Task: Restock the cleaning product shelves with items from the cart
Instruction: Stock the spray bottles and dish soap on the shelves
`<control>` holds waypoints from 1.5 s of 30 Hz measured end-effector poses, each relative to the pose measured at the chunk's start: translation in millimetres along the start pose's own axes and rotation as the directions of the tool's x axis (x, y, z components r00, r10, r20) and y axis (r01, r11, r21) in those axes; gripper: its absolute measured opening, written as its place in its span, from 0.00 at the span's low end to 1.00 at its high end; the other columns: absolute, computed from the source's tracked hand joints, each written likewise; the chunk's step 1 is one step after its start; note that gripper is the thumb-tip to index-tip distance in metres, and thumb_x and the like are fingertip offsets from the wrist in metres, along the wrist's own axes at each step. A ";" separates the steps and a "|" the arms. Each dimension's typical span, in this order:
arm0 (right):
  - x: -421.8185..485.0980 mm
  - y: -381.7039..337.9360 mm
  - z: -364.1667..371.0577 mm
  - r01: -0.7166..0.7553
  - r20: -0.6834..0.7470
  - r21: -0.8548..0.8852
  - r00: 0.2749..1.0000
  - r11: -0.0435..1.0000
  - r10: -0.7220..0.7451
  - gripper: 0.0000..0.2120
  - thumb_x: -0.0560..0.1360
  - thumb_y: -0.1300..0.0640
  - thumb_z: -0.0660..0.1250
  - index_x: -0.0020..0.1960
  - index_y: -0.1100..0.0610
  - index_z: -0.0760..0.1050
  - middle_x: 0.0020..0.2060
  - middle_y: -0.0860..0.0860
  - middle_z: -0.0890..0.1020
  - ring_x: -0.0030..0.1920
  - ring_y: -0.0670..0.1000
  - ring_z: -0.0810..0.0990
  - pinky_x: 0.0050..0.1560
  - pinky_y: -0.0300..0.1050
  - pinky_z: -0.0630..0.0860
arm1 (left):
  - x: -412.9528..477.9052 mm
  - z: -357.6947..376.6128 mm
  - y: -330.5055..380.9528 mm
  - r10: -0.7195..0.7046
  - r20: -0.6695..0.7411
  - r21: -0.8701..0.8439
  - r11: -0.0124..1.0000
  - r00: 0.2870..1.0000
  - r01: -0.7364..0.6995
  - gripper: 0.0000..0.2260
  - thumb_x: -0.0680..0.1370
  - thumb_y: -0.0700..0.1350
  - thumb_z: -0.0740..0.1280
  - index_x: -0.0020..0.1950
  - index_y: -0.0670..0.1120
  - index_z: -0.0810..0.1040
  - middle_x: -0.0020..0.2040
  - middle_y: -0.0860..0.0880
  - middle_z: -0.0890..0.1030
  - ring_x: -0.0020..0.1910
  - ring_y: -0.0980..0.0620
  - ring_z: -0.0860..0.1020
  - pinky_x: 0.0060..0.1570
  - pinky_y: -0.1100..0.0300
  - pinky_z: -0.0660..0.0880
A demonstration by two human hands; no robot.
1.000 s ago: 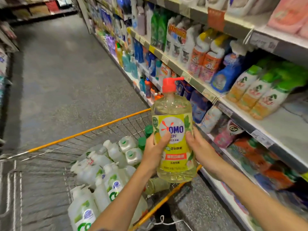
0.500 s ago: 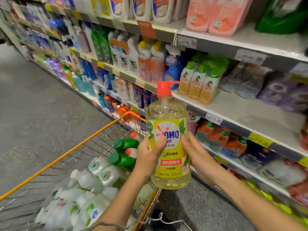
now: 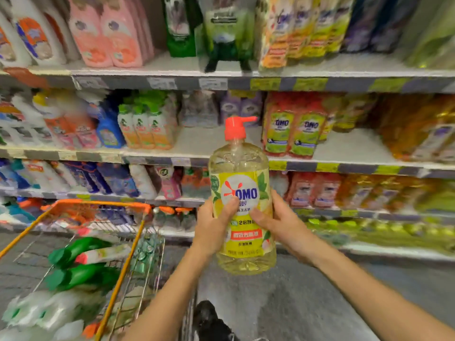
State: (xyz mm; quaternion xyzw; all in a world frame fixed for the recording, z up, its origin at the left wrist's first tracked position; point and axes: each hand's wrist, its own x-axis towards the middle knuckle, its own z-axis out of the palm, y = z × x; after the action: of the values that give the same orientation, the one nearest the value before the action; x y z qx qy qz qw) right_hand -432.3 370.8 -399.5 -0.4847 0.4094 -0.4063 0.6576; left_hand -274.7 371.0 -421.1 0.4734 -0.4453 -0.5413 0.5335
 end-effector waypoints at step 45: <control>142.6 -28.8 -472.2 0.044 -0.314 -0.035 0.948 0.998 -0.052 0.33 0.61 0.55 0.78 0.63 0.52 0.70 0.54 0.54 0.84 0.52 0.54 0.84 0.52 0.55 0.81 | 320.7 396.2 -116.9 -0.089 0.313 0.244 0.970 0.945 0.011 0.16 0.75 0.54 0.70 0.60 0.52 0.75 0.53 0.53 0.83 0.52 0.54 0.82 0.52 0.59 0.79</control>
State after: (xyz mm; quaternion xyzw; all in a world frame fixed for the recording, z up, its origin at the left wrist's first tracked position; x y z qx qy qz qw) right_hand -828.8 88.3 -484.2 -0.4324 0.5025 -0.4886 0.5672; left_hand -678.6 45.5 -487.0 0.4507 -0.5759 -0.5672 0.3788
